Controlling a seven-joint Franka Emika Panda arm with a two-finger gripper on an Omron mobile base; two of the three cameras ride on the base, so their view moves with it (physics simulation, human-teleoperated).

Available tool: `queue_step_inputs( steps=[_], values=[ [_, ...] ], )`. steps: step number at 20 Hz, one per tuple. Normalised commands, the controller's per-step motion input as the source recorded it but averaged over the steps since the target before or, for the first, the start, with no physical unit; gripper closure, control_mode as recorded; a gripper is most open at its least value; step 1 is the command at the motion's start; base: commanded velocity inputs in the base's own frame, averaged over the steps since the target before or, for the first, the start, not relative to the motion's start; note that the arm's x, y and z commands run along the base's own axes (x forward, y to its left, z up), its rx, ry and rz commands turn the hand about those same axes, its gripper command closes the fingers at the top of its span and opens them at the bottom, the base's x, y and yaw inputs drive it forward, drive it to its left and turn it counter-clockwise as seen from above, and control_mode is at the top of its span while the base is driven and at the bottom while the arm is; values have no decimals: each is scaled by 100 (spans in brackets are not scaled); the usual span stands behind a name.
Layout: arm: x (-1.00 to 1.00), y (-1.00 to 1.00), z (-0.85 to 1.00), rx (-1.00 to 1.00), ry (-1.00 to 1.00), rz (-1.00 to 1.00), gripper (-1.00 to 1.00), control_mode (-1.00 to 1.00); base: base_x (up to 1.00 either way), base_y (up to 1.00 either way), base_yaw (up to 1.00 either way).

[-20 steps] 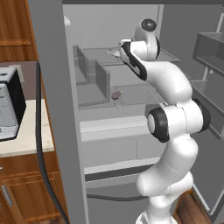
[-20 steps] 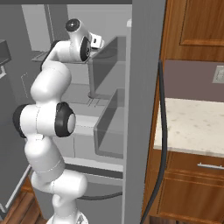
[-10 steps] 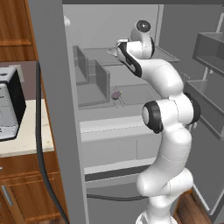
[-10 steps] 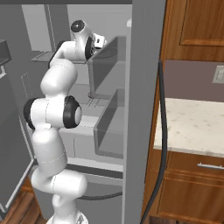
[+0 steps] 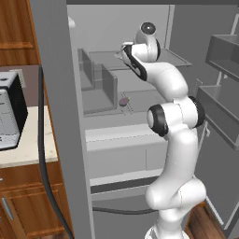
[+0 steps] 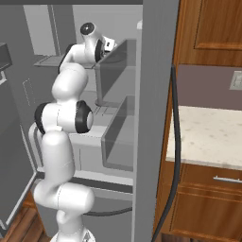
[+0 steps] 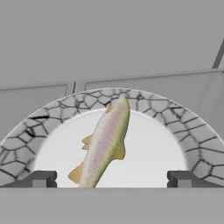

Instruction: Transport the fish from the fridge to the microwave and turn on the microwave.

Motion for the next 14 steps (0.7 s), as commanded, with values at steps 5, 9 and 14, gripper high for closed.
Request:
queue_step_inputs(
  steps=[5,9,14],
  values=[
    [25,7,-11,0,6,-3,-100,-100,0,0,0],
    [26,8,-14,0,5,-4,-100,-100,0,0,0],
    [32,9,-14,0,1,-4,-100,-100,0,0,0]
  ],
)
